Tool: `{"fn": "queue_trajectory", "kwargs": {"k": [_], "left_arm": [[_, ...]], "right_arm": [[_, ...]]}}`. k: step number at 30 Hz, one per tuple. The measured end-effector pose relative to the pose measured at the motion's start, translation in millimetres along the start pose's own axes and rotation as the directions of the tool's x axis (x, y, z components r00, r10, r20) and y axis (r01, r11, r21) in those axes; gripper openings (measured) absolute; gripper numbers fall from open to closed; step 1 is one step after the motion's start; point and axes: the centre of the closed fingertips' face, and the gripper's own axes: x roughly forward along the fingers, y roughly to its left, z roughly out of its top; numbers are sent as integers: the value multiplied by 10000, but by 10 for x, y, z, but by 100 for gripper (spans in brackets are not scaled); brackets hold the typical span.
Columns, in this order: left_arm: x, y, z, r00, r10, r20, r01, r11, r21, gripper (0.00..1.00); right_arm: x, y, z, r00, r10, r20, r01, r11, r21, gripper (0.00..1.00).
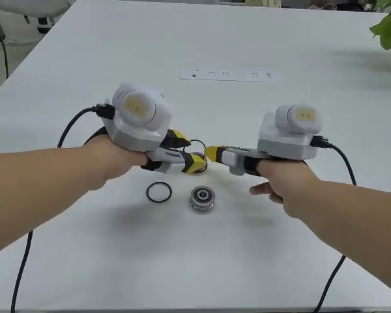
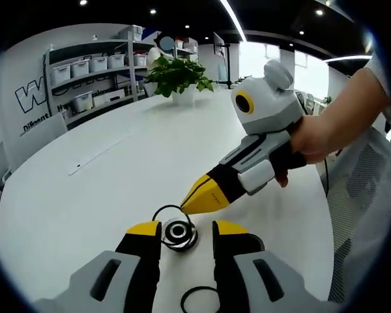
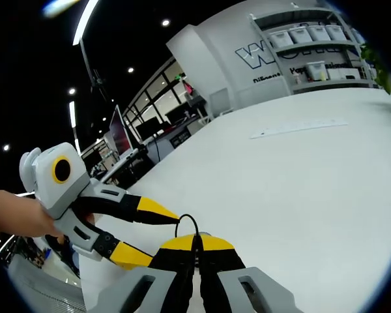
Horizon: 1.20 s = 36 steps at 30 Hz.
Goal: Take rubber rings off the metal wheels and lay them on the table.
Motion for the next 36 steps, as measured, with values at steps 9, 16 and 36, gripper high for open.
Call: {"fn": "queue_trajectory", "kwargs": {"k": [9, 16, 36], "left_arm": [[-151, 4, 84, 9984, 35, 570, -21, 9997, -251, 44], [-267, -15, 139, 9956, 92, 932, -55, 9992, -397, 55], [-651, 78, -107, 9952, 512, 840, -479, 9980, -410, 71]], "right_arm": [[-13, 93, 74, 9995, 269, 159, -272, 9995, 166, 0], [-15, 133, 88, 9992, 380, 151, -383, 9991, 161, 0], [93, 270, 77, 9979, 653, 3, -653, 9979, 12, 0]]}}
